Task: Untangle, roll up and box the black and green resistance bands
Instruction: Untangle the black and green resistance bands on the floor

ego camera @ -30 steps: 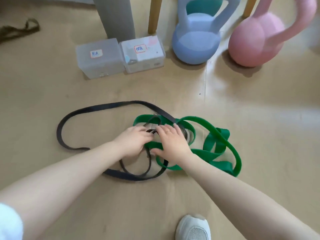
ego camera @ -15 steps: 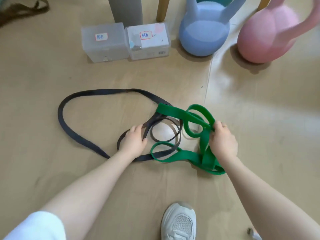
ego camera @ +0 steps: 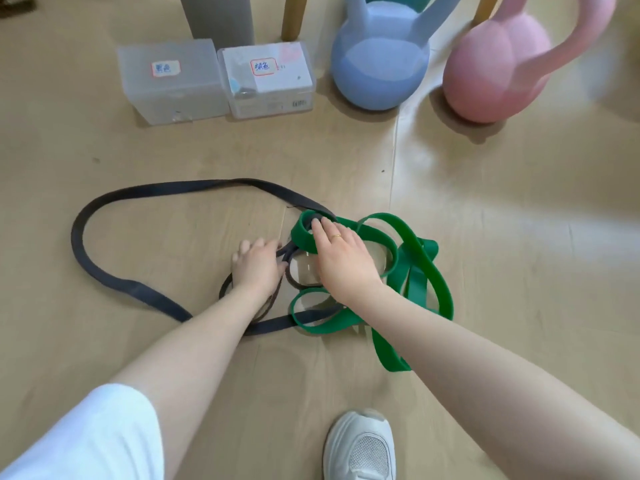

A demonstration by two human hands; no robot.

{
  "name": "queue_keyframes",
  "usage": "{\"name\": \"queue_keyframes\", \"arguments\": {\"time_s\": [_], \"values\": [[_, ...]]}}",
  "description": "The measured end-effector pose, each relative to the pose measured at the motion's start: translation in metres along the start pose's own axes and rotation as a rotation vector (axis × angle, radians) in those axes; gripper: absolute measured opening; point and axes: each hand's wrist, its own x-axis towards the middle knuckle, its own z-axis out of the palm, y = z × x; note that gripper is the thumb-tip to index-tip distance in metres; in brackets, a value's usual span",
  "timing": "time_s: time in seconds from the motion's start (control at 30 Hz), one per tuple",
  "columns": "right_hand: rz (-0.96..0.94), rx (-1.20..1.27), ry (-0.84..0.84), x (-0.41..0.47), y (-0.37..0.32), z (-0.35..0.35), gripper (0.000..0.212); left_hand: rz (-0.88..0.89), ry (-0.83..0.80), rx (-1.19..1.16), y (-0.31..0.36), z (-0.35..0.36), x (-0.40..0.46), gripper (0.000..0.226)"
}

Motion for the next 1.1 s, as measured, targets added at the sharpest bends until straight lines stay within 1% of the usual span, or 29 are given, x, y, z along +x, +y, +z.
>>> {"name": "queue_keyframes", "arguments": {"time_s": [0.07,0.13,0.2,0.27,0.33,0.4,0.43,0.5,0.57,0.63,0.7,0.77,0.83,0.87,0.93,1.0,1.03,1.07,1.1], "values": [[0.096,0.017,-0.070,0.020,-0.004,0.005,0.054,0.046,-0.005,-0.032,-0.004,-0.001,0.007,0.036],[0.171,0.175,-0.101,0.032,-0.003,0.007,0.035,0.067,-0.066,-0.163,-0.010,-0.002,0.010,0.029],[0.174,0.324,-0.049,0.032,0.001,0.011,0.025,0.098,-0.113,-0.294,-0.019,-0.008,0.009,0.025],[0.113,0.367,0.053,0.023,0.002,0.011,0.023,0.121,-0.060,-0.359,-0.032,-0.021,0.007,0.020],[-0.012,0.364,0.088,0.008,-0.006,0.011,0.025,0.080,0.007,-0.422,-0.047,-0.039,0.004,0.014],[-0.109,0.361,0.096,-0.003,-0.023,0.008,0.026,-0.005,0.026,-0.496,-0.057,-0.054,0.000,0.010],[-0.112,0.373,0.109,-0.006,-0.035,0.006,0.026,-0.052,0.003,-0.572,-0.061,-0.059,-0.003,0.010],[-0.039,0.418,0.135,-0.006,-0.062,-0.002,0.030,-0.162,-0.108,-0.844,-0.064,-0.064,-0.012,0.012],[0.030,0.369,0.060,-0.005,-0.084,-0.004,0.042,-0.260,-0.231,-1.087,-0.065,-0.064,-0.020,0.016],[0.024,0.305,-0.060,-0.010,-0.099,0.001,0.060,-0.299,-0.292,-1.198,-0.065,-0.063,-0.025,0.018],[0.042,0.297,-0.164,-0.018,-0.105,0.009,0.068,-0.305,-0.330,-1.268,-0.063,-0.063,-0.028,0.014],[0.062,0.281,-0.223,-0.024,-0.105,0.019,0.070,-0.313,-0.390,-1.262,-0.061,-0.059,-0.028,0.020],[0.020,0.271,-0.259,-0.027,-0.100,0.027,0.074,-0.316,-0.400,-1.151,-0.055,-0.051,-0.029,0.025],[-0.007,0.316,-0.269,-0.028,-0.096,0.031,0.076,-0.303,-0.354,-1.063,-0.053,-0.046,-0.029,0.026],[-0.009,0.487,-0.305,-0.031,-0.089,0.036,0.079,-0.216,-0.229,-0.827,-0.050,-0.038,-0.029,0.030],[-0.049,0.536,-0.298,-0.033,-0.077,0.037,0.069,-0.137,-0.168,-0.670,-0.051,-0.035,-0.028,0.032],[-0.066,0.519,-0.248,-0.033,-0.070,0.037,0.059,-0.114,-0.166,-0.629,-0.052,-0.034,-0.026,0.032],[-0.047,0.508,-0.157,-0.031,-0.062,0.037,0.047,-0.095,-0.170,-0.593,-0.054,-0.032,-0.025,0.032],[0.016,0.499,-0.055,-0.029,-0.054,0.035,0.039,-0.080,-0.171,-0.559,-0.055,-0.032,-0.025,0.031]]}}
